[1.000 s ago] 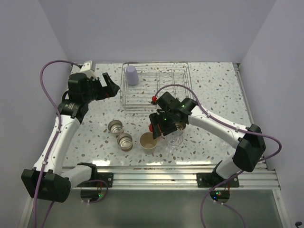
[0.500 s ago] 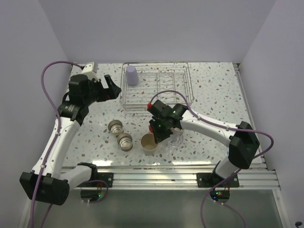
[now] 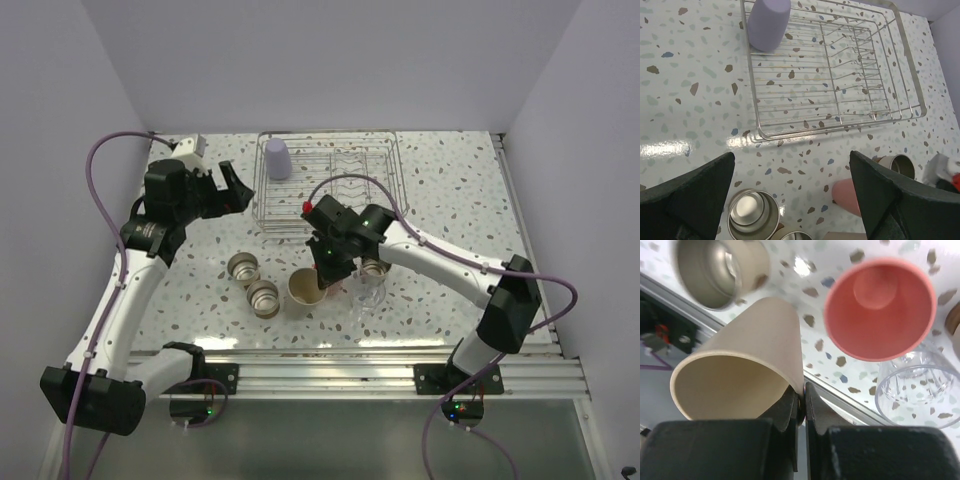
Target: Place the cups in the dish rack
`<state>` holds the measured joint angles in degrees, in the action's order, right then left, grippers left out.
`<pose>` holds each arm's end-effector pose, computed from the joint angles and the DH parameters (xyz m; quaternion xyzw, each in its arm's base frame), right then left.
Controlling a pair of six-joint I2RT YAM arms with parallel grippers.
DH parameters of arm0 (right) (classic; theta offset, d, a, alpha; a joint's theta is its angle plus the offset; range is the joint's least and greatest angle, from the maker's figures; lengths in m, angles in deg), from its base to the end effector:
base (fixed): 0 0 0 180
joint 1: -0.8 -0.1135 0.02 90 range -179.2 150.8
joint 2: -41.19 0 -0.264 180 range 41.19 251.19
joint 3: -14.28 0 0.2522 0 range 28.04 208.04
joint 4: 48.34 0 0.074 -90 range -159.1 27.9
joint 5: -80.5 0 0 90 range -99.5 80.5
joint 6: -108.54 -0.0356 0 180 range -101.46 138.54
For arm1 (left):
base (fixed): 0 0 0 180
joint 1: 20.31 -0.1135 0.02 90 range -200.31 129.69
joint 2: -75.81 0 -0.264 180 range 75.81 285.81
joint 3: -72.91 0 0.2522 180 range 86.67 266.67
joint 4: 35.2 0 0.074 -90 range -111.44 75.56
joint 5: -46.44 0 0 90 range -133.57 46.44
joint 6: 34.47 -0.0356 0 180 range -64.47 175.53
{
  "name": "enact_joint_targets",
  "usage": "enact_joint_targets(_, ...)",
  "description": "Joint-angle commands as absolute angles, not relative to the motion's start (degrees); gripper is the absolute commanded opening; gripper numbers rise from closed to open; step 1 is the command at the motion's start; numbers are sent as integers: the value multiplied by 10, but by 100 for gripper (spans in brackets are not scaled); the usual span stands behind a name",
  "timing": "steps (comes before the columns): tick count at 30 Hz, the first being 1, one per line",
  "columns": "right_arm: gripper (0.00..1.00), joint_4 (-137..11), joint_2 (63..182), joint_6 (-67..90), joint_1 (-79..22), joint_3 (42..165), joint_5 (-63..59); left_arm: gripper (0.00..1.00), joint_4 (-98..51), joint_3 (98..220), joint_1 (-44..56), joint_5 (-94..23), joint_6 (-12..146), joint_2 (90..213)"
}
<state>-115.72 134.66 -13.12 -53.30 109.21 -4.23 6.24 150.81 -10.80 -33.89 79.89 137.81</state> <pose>0.1925 0.2715 0.2835 -0.1995 0.9564 0.1747 0.1221 0.2328 -0.0451 0.3687 -0.0644 0.8416 -0.2230 0.4876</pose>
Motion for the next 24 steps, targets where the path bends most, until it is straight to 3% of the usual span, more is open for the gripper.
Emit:
enact_joint_targets(1,0,-1207,1332,-116,-536,1201,-62,99,71,1533,-105,-349,786,1372)
enact_joint_targets(9,0,-1311,1380,-76,-521,1412,-127,100,84,1613,-105,-363,782,1403)
enact_joint_targets(12,0,-1300,1393,-71,-472,1456,-86,100,85,1644,-105,-361,776,1420)
enact_joint_targets(19,0,-1147,1370,-147,-330,1439,90,100,68,1676,-106,-311,778,1439)
enact_joint_targets(24,0,-956,1351,-246,-264,1384,231,100,-13,1672,-113,-144,811,1455)
